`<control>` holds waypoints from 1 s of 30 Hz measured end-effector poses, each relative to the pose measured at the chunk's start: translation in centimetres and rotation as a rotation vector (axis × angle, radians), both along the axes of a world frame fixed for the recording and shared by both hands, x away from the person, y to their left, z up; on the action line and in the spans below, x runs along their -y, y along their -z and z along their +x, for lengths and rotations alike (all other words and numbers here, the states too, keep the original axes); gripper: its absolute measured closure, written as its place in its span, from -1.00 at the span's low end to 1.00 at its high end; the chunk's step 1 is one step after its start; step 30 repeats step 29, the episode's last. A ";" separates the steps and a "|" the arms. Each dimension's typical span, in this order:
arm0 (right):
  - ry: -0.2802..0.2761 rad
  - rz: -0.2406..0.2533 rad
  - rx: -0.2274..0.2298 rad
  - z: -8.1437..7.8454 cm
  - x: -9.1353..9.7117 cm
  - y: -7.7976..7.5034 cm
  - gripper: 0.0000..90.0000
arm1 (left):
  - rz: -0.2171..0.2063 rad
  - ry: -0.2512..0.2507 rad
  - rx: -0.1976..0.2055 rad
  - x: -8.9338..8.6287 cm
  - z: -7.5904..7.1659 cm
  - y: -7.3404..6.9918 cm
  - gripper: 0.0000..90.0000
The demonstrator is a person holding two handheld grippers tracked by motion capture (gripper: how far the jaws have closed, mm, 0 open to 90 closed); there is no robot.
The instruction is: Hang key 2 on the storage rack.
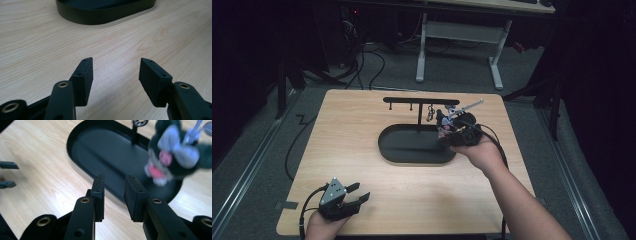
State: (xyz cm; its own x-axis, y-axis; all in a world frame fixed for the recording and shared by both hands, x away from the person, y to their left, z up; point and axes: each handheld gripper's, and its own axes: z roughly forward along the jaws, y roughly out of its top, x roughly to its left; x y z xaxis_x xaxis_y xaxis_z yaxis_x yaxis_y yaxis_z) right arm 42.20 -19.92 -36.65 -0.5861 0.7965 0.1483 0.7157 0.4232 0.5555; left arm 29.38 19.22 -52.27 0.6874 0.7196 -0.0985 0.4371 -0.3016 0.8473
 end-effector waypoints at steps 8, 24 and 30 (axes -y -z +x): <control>0.019 0.030 0.069 -3.6 1.6 3.8 0.48 | 0.003 0.008 -0.004 0.3 0.1 0.2 0.01; 0.176 0.094 0.303 -12.1 5.6 14.4 0.01 | 0.000 0.020 -0.011 0.7 0.1 0.4 0.01; 0.203 0.124 0.316 -13.3 6.4 14.6 -0.14 | -0.001 0.023 -0.008 1.0 0.1 0.3 -0.02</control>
